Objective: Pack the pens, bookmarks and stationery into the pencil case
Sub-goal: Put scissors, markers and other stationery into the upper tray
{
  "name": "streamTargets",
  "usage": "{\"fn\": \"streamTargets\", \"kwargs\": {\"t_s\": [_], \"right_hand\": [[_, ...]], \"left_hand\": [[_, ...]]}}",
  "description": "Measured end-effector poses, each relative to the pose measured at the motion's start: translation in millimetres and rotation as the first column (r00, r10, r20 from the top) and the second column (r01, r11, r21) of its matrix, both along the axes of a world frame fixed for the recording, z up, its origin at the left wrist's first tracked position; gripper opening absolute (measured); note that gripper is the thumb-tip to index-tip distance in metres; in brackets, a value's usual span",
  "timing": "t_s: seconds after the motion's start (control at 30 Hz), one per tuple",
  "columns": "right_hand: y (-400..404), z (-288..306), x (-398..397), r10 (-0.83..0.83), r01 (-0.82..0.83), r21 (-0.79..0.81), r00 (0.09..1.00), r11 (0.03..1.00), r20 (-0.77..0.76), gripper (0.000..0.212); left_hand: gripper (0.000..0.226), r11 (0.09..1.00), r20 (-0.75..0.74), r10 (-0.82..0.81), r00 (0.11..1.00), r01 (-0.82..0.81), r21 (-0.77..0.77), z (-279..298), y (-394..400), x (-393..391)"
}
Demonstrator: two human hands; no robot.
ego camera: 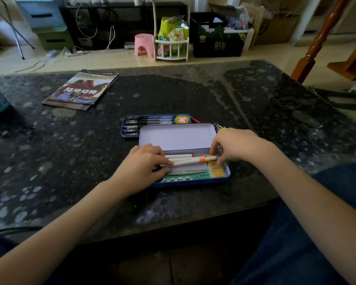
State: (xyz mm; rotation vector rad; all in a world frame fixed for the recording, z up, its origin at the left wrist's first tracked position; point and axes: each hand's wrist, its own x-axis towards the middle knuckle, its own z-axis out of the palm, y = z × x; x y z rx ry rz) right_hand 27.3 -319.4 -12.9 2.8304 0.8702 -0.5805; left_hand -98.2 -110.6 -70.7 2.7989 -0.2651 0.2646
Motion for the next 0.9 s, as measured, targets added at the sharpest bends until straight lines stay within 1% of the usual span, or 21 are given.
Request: {"fn": "streamTargets", "kwargs": {"t_s": [0.1,0.17,0.27,0.53,0.9], "right_hand": [[-1,-2,-3,0.020,-0.020,0.000,1.000,1.000,0.006,0.036],[-1,-5,-5,0.040,-0.040,-0.009,0.999,0.999,0.034,0.034],[-3,-8,-6,0.044,-0.043,-0.007,0.998,0.999,0.045,0.034],[-7,-10,-2,0.035,-0.030,0.063,0.997,0.998,-0.074,0.036],[-11,-17,7,-0.021,0.042,0.109,0.982,0.993,-0.189,0.042]], "left_hand": [[0.022,0.998,-0.022,-0.041,0.999,0.039,-0.059,-1,-18,11],[0.024,0.992,-0.036,-0.025,0.999,0.021,-0.123,-2,-31,21],[0.025,0.990,-0.070,-0.002,0.998,-0.008,-0.141,-4,-47,34],[0.020,0.984,-0.041,0.050,0.998,-0.057,-0.167,-5,-52,36],[0.023,0.979,-0.019,0.090,0.996,-0.092,-0.179,0,-55,31]]}}
